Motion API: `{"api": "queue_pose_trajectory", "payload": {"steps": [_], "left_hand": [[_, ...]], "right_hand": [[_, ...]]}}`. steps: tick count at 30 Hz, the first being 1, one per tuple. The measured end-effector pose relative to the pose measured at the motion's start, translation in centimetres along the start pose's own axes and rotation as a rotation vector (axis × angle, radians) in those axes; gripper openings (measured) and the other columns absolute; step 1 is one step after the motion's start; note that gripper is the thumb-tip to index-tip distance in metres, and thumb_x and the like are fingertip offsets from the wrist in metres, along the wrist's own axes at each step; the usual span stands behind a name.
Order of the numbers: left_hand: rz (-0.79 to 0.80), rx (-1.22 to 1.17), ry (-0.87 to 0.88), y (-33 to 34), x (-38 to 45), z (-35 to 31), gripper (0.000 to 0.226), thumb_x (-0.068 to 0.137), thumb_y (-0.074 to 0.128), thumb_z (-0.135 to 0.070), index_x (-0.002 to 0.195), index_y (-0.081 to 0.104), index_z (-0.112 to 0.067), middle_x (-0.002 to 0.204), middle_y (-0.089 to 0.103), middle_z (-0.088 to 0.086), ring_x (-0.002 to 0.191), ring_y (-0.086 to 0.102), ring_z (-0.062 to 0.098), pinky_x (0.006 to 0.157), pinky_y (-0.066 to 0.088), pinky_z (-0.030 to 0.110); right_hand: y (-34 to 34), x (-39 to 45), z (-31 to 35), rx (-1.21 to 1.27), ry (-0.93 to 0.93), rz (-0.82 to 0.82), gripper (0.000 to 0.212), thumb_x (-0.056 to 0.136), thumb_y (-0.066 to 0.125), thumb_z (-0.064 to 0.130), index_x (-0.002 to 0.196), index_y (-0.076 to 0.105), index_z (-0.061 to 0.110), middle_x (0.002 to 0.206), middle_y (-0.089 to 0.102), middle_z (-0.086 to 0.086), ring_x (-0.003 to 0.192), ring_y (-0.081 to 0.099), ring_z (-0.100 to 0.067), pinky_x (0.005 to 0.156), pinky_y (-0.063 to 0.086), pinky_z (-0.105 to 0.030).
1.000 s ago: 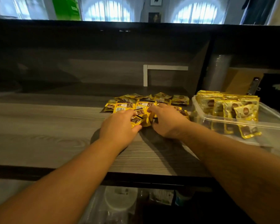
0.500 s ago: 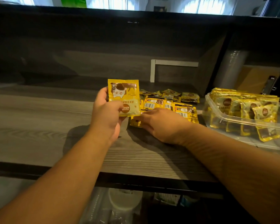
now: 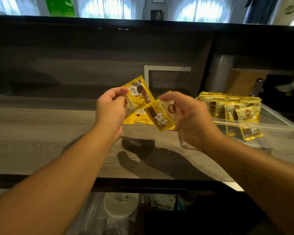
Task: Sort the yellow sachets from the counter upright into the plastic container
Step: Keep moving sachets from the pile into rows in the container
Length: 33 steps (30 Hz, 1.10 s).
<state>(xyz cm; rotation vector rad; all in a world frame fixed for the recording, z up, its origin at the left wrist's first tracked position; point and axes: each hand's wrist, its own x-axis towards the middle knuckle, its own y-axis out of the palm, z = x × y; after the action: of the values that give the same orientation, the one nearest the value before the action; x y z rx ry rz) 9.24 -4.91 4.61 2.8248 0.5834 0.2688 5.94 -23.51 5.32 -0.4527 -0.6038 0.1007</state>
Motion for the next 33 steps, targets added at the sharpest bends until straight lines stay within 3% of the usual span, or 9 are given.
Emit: {"api": "queue_pose_trajectory", "payload": {"steps": [1, 3, 6, 10, 14, 17, 21, 28, 33], "left_hand": [[0.025, 0.037, 0.008, 1.2, -0.3, -0.2, 0.032, 0.099, 0.049, -0.003, 0.094, 0.07, -0.028, 0.106, 0.069, -0.002, 0.098, 0.07, 0.016, 0.075, 0.061, 0.035], [0.104, 0.115, 0.055, 3.6, -1.1, -0.8, 0.03, 0.096, 0.055, -0.001, 0.101, 0.065, -0.029, 0.114, 0.063, -0.002, 0.101, 0.066, 0.018, 0.076, 0.062, 0.038], [0.258, 0.255, 0.228, 7.3, -2.3, -1.7, 0.05, 0.09, 0.057, 0.01, 0.119, 0.055, -0.03, 0.119, 0.053, -0.005, 0.093, 0.063, 0.018, 0.061, 0.061, 0.029], [0.524, 0.431, 0.394, 12.1, -3.3, -2.4, 0.081, 0.084, 0.063, 0.012, 0.14, 0.038, -0.04, 0.128, 0.049, -0.003, 0.096, 0.063, 0.015, 0.068, 0.062, 0.032], [0.709, 0.743, 0.474, 16.4, -4.0, -2.3, 0.061, 0.086, 0.066, 0.007, 0.134, 0.051, -0.028, 0.117, 0.052, -0.007, 0.111, 0.054, 0.014, 0.079, 0.056, 0.023], [0.79, 0.914, 0.517, 18.6, -4.4, -1.1, 0.059, 0.086, 0.065, 0.006, 0.133, 0.053, -0.027, 0.117, 0.054, -0.006, 0.111, 0.055, 0.016, 0.08, 0.053, 0.025], [0.852, 1.101, 0.572, 20.1, -4.3, 0.4, 0.053, 0.086, 0.068, 0.001, 0.132, 0.057, -0.024, 0.124, 0.059, -0.001, 0.111, 0.059, 0.017, 0.087, 0.056, 0.032], [0.759, 1.351, 0.828, 20.3, -3.9, 1.0, 0.042, 0.087, 0.073, -0.016, 0.123, 0.06, -0.032, 0.108, 0.061, -0.007, 0.091, 0.056, 0.014, 0.062, 0.044, 0.026], [0.75, 1.345, 0.813, 20.1, -3.2, 0.7, 0.045, 0.085, 0.076, -0.016, 0.125, 0.059, -0.026, 0.115, 0.061, 0.0, 0.098, 0.059, 0.019, 0.077, 0.054, 0.033]], "right_hand": [[-1.2, -0.3, 0.2, 0.162, 0.066, -0.054, 0.021, 0.091, 0.054, 0.011, 0.106, 0.068, 0.01, 0.097, 0.06, 0.004, 0.086, 0.062, -0.011, 0.058, 0.049, -0.014], [-3.6, -1.0, 0.2, 0.175, 0.107, -0.138, 0.024, 0.098, 0.046, 0.008, 0.095, 0.07, 0.009, 0.101, 0.06, -0.001, 0.082, 0.065, -0.016, 0.051, 0.049, -0.017], [-7.1, -2.1, 0.1, 0.079, 0.059, -0.251, 0.023, 0.1, 0.047, 0.012, 0.095, 0.068, 0.019, 0.101, 0.063, 0.003, 0.078, 0.067, -0.014, 0.05, 0.051, -0.02], [-11.4, -3.1, -0.5, -0.102, -0.028, -0.388, 0.016, 0.095, 0.059, 0.012, 0.104, 0.062, 0.025, 0.102, 0.058, 0.017, 0.094, 0.065, -0.011, 0.059, 0.056, -0.021], [-14.7, -3.2, -1.9, -0.193, 0.0, -0.514, 0.036, 0.093, 0.057, 0.002, 0.11, 0.046, 0.032, 0.109, 0.057, 0.004, 0.097, 0.063, -0.015, 0.06, 0.057, -0.021], [-16.5, -3.3, -3.0, -0.23, 0.011, -0.548, 0.048, 0.091, 0.062, 0.001, 0.124, 0.041, 0.028, 0.108, 0.061, 0.0, 0.097, 0.064, -0.012, 0.073, 0.059, -0.025], [-18.3, -3.5, -4.3, -0.277, 0.095, -0.538, 0.053, 0.089, 0.065, 0.006, 0.135, 0.047, 0.025, 0.119, 0.056, 0.009, 0.11, 0.056, -0.009, 0.09, 0.054, -0.03], [-19.4, -2.6, -5.4, -0.34, 0.188, -0.371, 0.034, 0.088, 0.068, 0.009, 0.117, 0.06, 0.025, 0.113, 0.059, 0.003, 0.105, 0.056, -0.013, 0.071, 0.049, -0.018], [-19.4, -0.6, -5.6, -0.617, 0.277, -0.105, 0.022, 0.081, 0.077, 0.015, 0.096, 0.064, 0.022, 0.098, 0.06, 0.007, 0.097, 0.056, -0.013, 0.067, 0.045, -0.021]]}}
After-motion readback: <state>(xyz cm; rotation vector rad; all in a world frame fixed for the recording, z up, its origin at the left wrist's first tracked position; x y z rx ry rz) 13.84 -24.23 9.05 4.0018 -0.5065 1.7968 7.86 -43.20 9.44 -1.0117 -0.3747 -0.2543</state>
